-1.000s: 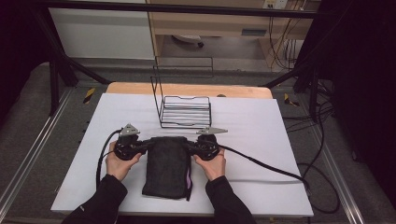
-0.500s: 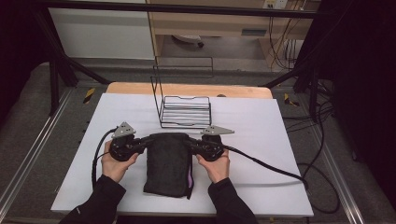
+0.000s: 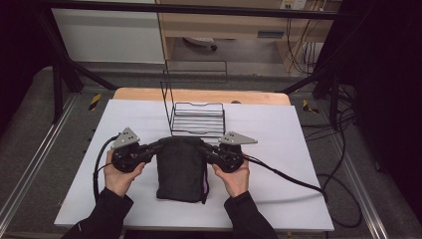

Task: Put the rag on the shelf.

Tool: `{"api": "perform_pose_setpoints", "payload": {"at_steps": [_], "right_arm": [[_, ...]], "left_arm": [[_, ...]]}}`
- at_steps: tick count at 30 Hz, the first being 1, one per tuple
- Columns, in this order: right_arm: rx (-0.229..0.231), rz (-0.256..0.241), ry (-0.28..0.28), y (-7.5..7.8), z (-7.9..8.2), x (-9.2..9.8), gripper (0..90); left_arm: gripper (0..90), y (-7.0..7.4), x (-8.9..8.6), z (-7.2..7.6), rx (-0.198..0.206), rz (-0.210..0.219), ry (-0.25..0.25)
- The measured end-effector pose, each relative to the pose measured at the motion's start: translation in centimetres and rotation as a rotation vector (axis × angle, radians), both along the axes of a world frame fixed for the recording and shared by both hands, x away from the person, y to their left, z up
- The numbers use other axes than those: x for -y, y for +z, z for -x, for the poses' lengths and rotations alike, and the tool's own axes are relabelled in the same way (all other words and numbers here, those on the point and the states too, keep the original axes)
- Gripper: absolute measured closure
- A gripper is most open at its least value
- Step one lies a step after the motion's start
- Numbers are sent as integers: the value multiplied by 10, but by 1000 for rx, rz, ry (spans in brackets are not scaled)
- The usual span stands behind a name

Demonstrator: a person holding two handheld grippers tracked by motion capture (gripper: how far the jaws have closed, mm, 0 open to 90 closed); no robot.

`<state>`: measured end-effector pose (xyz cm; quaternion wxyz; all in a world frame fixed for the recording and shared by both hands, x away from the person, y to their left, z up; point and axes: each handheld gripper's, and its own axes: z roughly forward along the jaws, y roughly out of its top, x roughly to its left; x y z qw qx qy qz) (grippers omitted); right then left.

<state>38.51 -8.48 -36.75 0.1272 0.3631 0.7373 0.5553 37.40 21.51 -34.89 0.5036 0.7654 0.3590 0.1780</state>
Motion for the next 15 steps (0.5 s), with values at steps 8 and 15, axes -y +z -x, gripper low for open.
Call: {"api": "perform_pose_setpoints", "payload": {"at_steps": [8,15], "right_arm": [[63,-4,-2,17,9,3,784],[106,-13,-4,32,11,5,787]], "left_arm": [[816,15,1,9,49,27,-6],[817,28,1,14,97,43,-2]]}}
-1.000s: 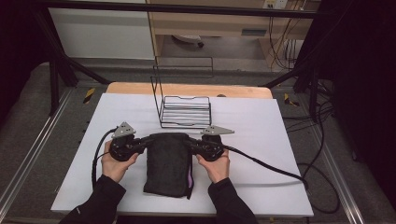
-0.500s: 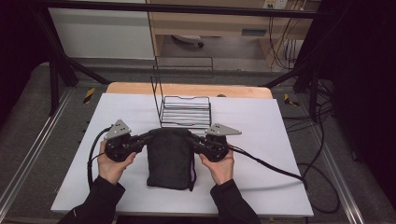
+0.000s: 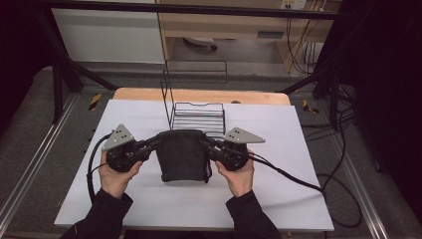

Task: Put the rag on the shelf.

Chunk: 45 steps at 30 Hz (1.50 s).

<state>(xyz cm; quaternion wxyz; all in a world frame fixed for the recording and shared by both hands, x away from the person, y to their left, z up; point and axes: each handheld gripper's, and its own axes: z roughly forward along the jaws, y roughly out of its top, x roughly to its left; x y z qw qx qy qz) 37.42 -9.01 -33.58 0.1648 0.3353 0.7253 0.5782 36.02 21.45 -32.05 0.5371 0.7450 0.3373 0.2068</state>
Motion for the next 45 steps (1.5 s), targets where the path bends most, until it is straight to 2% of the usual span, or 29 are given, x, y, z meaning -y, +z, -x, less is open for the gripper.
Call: {"api": "perform_pose_setpoints", "payload": {"at_steps": [17,32,45], "right_arm": [[119,-24,-33,38,1,5,788],[211,-56,-96,71,-9,15,788],[288,-84,-155,108,-22,18,789]], "left_arm": [[817,31,7,-6,96,62,12],[818,64,23,-24,169,133,30],[819,97,32,-44,238,182,38]]}}
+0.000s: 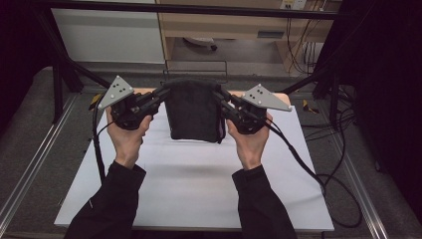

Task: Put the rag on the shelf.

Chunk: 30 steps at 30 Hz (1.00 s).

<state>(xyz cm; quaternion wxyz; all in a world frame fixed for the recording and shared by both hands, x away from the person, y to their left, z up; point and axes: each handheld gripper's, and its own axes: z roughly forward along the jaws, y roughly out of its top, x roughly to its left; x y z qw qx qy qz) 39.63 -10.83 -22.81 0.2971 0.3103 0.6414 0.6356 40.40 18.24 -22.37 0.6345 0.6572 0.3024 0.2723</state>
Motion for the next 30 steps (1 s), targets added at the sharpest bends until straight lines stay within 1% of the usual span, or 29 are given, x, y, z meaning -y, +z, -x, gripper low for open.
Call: {"api": "perform_pose_setpoints", "payload": {"at_steps": [4,6,11,15,20,24,25,26,30], "right_arm": [[20,-5,-13,11,-6,0,790],[27,-8,-19,17,-9,-1,790],[55,-5,-31,30,-15,-2,791],[74,-12,-35,40,-19,-3,790],[91,-20,-47,52,-24,-3,791],[100,-27,-54,60,-31,-2,791],[100,-26,-57,62,-33,-2,791],[102,-27,-59,64,-35,-2,791],[111,-29,-62,71,-41,-3,791]], "left_arm": [[819,11,1,-5,16,14,5],[819,16,1,-8,25,12,9],[819,29,1,-15,42,22,18],[819,40,2,-21,50,39,21],[819,52,5,-27,64,38,31],[819,59,6,-33,75,37,44],[820,60,7,-34,69,47,39],[819,61,7,-36,71,41,41],[820,68,7,-42,66,53,46]]}}
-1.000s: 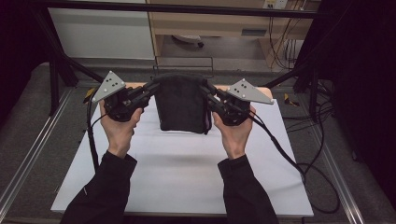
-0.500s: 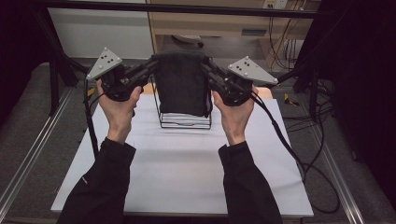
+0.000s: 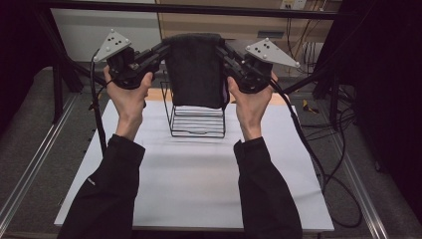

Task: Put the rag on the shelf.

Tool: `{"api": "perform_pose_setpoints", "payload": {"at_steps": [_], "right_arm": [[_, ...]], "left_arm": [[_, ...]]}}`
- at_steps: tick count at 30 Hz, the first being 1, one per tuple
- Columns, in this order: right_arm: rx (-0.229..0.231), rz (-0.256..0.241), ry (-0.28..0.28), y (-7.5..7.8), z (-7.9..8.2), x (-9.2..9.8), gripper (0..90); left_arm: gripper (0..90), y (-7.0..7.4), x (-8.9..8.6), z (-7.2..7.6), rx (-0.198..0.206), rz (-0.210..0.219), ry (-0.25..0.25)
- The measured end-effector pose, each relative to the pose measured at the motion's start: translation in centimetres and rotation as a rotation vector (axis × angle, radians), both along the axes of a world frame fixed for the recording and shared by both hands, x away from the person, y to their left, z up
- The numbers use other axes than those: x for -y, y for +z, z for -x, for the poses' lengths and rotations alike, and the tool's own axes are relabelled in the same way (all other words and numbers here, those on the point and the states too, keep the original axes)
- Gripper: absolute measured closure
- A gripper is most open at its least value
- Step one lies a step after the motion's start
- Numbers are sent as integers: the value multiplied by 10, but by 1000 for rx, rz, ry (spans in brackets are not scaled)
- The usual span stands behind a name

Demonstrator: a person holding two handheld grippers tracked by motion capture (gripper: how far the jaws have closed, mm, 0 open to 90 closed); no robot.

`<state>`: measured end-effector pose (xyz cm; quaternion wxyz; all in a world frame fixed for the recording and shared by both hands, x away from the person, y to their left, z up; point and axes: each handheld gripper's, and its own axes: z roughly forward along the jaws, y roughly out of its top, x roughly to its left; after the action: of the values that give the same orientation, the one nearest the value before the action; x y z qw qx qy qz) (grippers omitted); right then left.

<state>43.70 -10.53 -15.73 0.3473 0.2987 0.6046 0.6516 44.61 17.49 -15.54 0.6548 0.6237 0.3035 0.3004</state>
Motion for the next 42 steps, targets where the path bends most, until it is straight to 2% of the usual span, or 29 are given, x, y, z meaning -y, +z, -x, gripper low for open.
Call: {"api": "perform_pose_setpoints", "payload": {"at_steps": [12,16,22,28,36,42], "right_arm": [[10,-14,-9,19,-19,-4,791],[16,-13,-12,25,-26,-5,792],[21,-3,-22,33,-35,-7,792],[26,-5,-23,37,-47,-10,791],[30,-7,-30,37,-62,-12,792],[28,15,-34,32,-73,-14,792]], "left_arm": [[819,23,1,-16,5,-11,41],[819,28,1,-21,3,3,47],[819,35,1,-30,4,-4,60],[819,36,0,-38,11,11,74],[819,37,1,-51,16,-1,95],[819,29,0,-61,6,-14,103]]}}
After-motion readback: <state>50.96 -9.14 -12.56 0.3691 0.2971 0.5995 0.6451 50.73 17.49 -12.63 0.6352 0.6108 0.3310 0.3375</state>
